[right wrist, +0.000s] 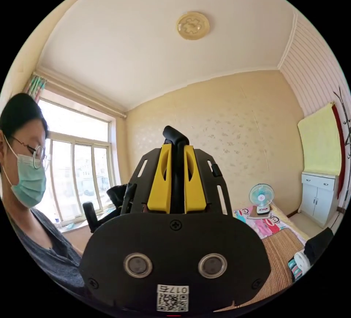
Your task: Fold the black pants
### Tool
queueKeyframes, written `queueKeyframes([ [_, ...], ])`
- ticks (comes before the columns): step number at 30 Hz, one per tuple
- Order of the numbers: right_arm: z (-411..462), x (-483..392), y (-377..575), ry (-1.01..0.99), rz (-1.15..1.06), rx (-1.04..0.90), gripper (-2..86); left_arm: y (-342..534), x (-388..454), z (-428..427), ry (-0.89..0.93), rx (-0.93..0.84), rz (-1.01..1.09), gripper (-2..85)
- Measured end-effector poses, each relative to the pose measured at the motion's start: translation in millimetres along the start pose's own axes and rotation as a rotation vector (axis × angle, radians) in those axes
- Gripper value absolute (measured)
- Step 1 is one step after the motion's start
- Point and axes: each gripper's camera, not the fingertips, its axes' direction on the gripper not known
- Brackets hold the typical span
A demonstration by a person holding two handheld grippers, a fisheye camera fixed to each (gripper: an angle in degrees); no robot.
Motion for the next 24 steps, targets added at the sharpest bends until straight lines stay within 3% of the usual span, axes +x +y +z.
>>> queueKeyframes([
  [6, 29.3, 93.7, -48.1, -0.264, 0.122, -0.178, 6.2, -68.8, -29.6, 29.2, -0.014, 0.012, 0.065, 3.4],
  [9, 67.7, 127.7, -53.8, -0.237, 0.125, -0.271, 6.5, -85.2, -54.3, 45.0, -0.029, -0.068, 0.065, 3.7],
  [13, 185.5, 200.3, -37.0, -0.135, 0.193, -0.403, 6.1, -78.8, -121.4, 87.0, -0.147, -0.144, -0.04, 3.7],
  [16, 331.2, 290.4, -16.8, 0.017, 0.237, -0.511, 6.7, -72.2, -217.2, 164.9, -0.321, -0.287, -0.058, 4.5],
  [20, 502.0, 401.0, 67.8, 0.261, 0.3, -0.703, 7.0, -24.7, -415.8, 251.2, -0.555, -0.417, -0.298, 11.2],
  [24, 535.9, 450.3, 195.9, 0.307, 0.306, -0.937, 8.0, 106.2, -536.4, 240.7, -0.663, -0.646, -0.601, 12.4],
])
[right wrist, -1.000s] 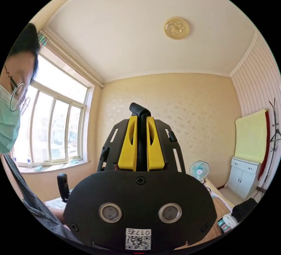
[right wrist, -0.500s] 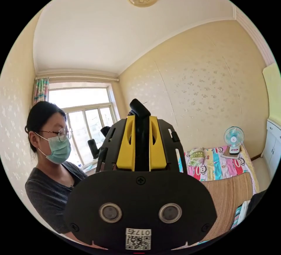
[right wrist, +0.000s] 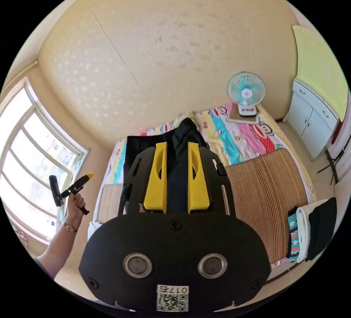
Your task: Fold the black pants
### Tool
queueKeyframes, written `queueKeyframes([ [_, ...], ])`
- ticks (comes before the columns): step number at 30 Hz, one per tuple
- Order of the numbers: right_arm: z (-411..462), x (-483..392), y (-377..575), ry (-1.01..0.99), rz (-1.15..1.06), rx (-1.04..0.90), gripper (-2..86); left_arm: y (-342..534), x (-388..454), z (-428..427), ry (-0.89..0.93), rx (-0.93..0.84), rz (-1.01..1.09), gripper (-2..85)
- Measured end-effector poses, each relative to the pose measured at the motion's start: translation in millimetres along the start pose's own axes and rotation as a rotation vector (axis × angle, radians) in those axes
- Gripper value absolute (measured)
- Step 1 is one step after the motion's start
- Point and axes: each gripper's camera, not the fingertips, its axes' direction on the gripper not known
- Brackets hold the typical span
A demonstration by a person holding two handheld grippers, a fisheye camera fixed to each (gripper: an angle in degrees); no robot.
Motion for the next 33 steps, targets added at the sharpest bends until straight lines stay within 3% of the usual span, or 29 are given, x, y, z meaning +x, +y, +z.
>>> queueKeyframes([
  [5, 186.2, 96.4, 170.6, 0.095, -0.11, -0.622, 8.0, 162.0, -100.5, 125.2, -0.166, -0.419, -0.033, 12.1],
  [7, 217.1, 127.2, 225.1, 0.121, -0.096, -0.783, 8.1, 223.7, -133.8, 158.0, -0.207, -0.574, -0.071, 12.0],
  [9, 230.5, 149.9, 264.1, 0.139, -0.091, -0.873, 8.4, 286.3, -168.6, 185.8, -0.231, -0.725, -0.123, 12.1],
  [14, 237.1, 200.3, 332.3, 0.17, -0.046, -1.042, 9.1, 349.6, -198.0, 226.6, -0.213, -0.901, -0.141, 12.0],
  [16, 214.9, 202.7, 333.0, 0.19, -0.085, -0.94, 8.9, 360.1, -197.5, 227.1, -0.267, -0.873, -0.126, 10.3],
  [19, 188.2, 204.9, 340.4, 0.263, -0.143, -0.943, 6.9, 366.8, -192.6, 217.6, -0.357, -0.833, -0.199, 6.3],
  [21, 172.5, 210.6, 347.4, 0.273, -0.15, -0.971, 5.0, 382.9, -184.0, 215.5, -0.225, -0.895, -0.219, 3.8],
  [23, 156.1, 228.8, 349.0, 0.198, -0.115, -1.064, 3.1, 399.9, -174.1, 212.2, -0.131, -0.942, -0.22, 3.6],
  [27, 130.8, 273.3, 345.0, -0.009, 0.005, -1.259, 2.0, 436.9, -154.7, 208.0, -0.158, -1.131, -0.201, 3.9],
  [30, 72.3, 322.2, 316.5, 0.052, 0.097, -1.074, 2.8, 457.9, -164.4, 196.7, -0.204, -1.247, -0.32, 6.8],
  [33, 31.9, 392.1, 300.3, 0.05, 0.332, -0.974, 7.1, 446.8, -176.0, 163.9, -0.184, -1.079, -0.431, 8.3],
])
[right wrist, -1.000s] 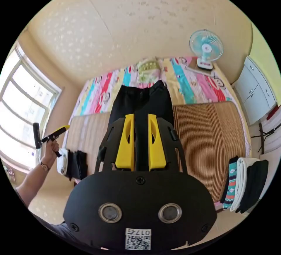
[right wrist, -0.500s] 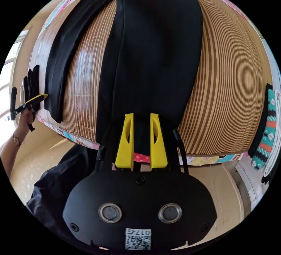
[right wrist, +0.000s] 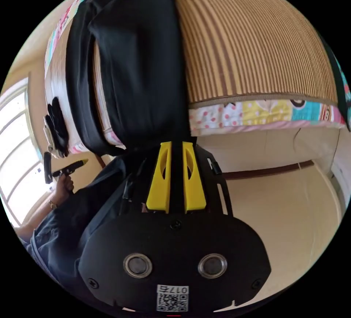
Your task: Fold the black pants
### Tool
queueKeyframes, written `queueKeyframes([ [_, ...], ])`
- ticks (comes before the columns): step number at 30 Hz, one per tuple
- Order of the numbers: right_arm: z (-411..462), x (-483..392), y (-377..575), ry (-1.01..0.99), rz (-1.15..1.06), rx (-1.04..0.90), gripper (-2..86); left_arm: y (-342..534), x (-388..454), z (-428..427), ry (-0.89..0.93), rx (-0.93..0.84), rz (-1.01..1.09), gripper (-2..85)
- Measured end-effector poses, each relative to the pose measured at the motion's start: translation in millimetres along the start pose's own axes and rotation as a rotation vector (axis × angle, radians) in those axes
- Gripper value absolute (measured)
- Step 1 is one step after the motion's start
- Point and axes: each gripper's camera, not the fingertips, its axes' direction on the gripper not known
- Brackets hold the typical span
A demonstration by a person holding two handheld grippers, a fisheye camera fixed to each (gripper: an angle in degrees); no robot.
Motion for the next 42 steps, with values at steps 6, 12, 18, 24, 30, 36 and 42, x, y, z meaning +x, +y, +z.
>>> queueKeyframes([
  [6, -8.0, 98.4, -16.0, -0.26, 0.104, -0.045, 12.7, -13.2, 15.9, -29.0, 0.037, 0.061, 0.127, 8.2],
  [12, -21.4, 133.7, -15.6, -0.661, -0.067, -0.152, 4.8, -34.7, 49.2, -46.4, 0.116, 0.061, 0.284, 7.9],
  [18, -77.2, 168.1, 36.9, -1.483, -0.313, 0.016, 3.2, -32.2, 62.1, -60.0, 0.352, 0.063, 0.354, 7.4],
  [24, -104.4, 232.3, 55.9, -0.698, 0.255, -0.022, 2.9, -27.0, 71.4, -56.3, 0.28, 0.006, 0.416, 7.4],
  [30, -181.6, 135.4, 65.1, -0.285, -0.205, -0.027, 2.7, -27.1, 100.7, -76.5, 0.316, 0.028, 0.484, 9.9],
  [36, -222.4, 38.2, 88.8, -0.389, -0.587, -0.023, 2.6, -32.3, 170.3, -83.1, 0.283, 0.018, 0.621, 16.3],
  [42, -228.6, -7.6, 79.8, -0.483, -0.844, -0.155, 3.0, -34.4, 195.1, -35.2, -0.051, -0.112, 0.727, 8.3],
])
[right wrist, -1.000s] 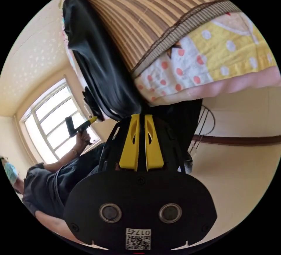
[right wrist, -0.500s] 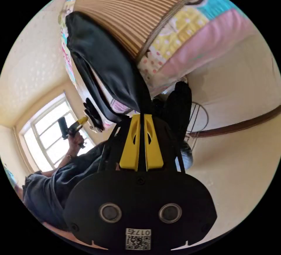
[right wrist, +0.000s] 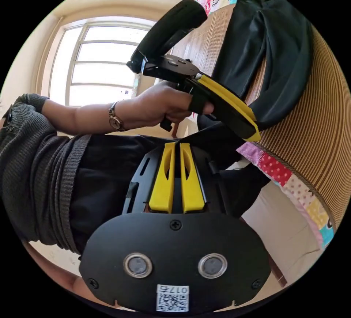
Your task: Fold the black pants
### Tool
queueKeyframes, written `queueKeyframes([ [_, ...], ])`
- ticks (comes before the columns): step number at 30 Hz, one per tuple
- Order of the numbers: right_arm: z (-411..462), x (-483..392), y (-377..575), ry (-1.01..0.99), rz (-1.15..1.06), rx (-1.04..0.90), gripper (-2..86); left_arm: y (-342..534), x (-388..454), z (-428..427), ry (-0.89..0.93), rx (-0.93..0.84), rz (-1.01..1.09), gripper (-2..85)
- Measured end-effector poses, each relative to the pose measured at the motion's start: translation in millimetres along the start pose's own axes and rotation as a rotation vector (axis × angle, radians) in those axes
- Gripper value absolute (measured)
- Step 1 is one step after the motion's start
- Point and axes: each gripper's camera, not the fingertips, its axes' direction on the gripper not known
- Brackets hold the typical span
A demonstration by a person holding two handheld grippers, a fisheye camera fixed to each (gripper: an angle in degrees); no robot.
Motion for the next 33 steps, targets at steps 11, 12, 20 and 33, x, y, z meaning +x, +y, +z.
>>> queueKeyframes([
  [11, -163.6, 217.6, -91.5, 0.006, 0.316, 0.116, 9.4, 77.4, -68.3, -13.9, 0.291, 0.272, -0.165, 1.8],
  [12, -178.9, 234.2, -101.3, -0.03, 0.339, 0.187, 9.9, 85.6, -72.3, -11.1, 0.311, 0.296, -0.181, 1.9],
  [20, -229.0, 337.9, -259.4, -0.075, 0.55, 0.633, 14.9, 123.8, -99.9, 10.5, 0.442, 0.417, -0.31, 2.7],
  [33, -92.9, 84.2, -437.9, 0.688, 0.201, 0.655, 2.9, 231.9, -158.0, 42.9, 0.813, 0.744, -0.591, 2.7],
])
